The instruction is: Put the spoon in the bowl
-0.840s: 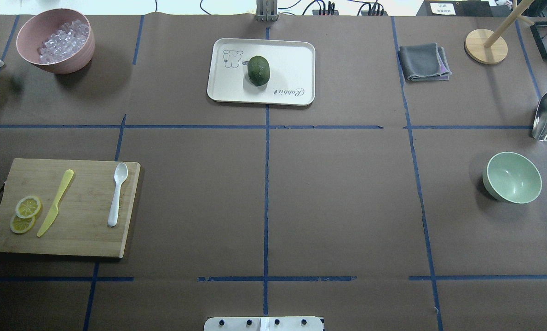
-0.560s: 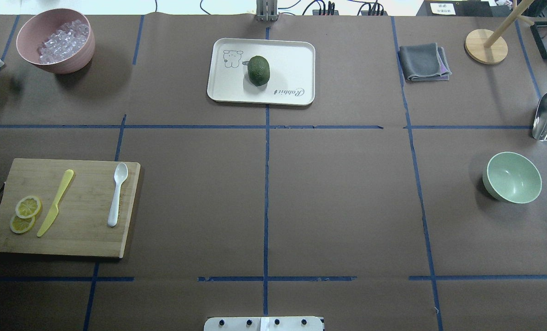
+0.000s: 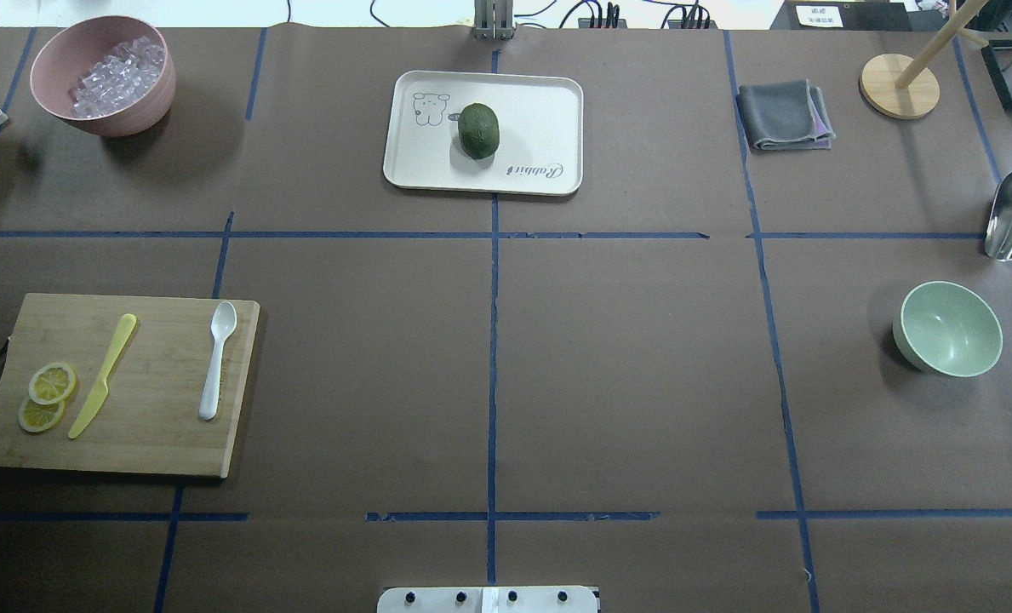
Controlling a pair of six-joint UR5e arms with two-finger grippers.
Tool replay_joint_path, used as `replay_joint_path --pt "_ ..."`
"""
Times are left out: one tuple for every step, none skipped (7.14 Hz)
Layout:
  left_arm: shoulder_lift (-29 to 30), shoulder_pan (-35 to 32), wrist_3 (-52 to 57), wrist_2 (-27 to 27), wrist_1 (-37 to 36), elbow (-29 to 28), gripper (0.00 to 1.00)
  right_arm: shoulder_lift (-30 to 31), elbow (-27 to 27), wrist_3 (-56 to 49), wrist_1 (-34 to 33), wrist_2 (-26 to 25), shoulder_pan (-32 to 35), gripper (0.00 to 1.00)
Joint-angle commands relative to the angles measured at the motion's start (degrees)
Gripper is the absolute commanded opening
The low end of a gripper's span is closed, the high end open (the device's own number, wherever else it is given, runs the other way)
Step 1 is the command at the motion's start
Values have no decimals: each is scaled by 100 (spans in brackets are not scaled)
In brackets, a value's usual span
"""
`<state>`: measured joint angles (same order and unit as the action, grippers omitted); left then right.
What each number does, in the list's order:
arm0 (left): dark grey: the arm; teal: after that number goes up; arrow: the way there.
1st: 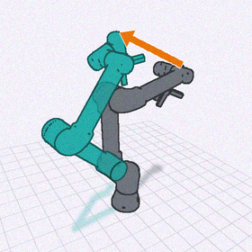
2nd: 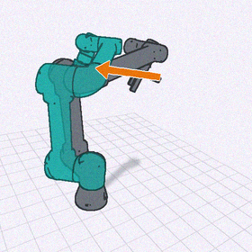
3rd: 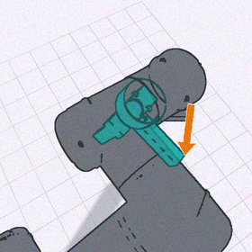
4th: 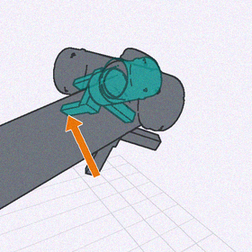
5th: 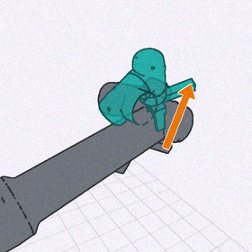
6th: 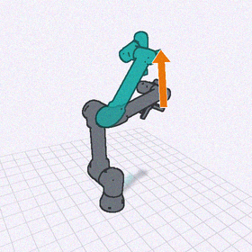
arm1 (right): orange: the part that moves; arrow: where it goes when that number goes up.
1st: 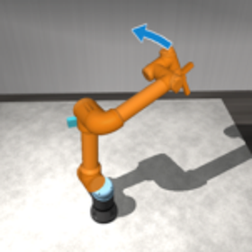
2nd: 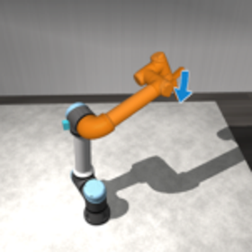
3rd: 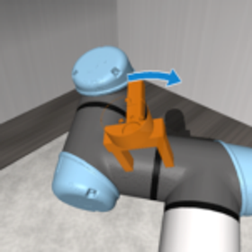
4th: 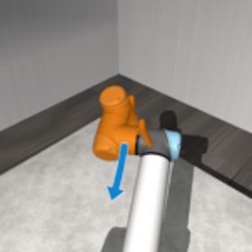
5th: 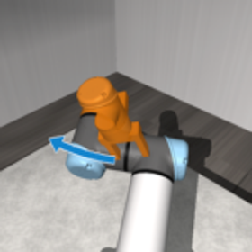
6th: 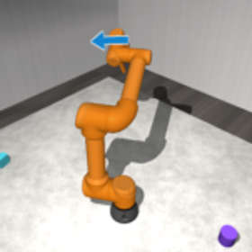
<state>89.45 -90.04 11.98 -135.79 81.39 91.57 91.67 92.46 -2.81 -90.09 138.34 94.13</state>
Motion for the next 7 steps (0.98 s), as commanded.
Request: replay_joint_path --pt "2 4 -3 0 0 1 100 0 -8 0 0 8 0 100" --pt "19 4 -3 0 0 10 100 -17 9 9 0 17 0 100" --pt "28 4 -3 0 0 10 100 -52 -8 18 -43 -139 -52 100" --pt "28 -4 -3 0 0 10 100 -96 53 18 -35 -167 -87 100" --pt "20 -4 -3 0 0 19 100 -131 262 9 -9 -220 -331 100" --pt "20 -4 -3 0 0 19 100 -105 351 0 17 -290 -638 100" --pt "28 4 6 0 9 19 100 121 604 157 52 -203 -694 100"
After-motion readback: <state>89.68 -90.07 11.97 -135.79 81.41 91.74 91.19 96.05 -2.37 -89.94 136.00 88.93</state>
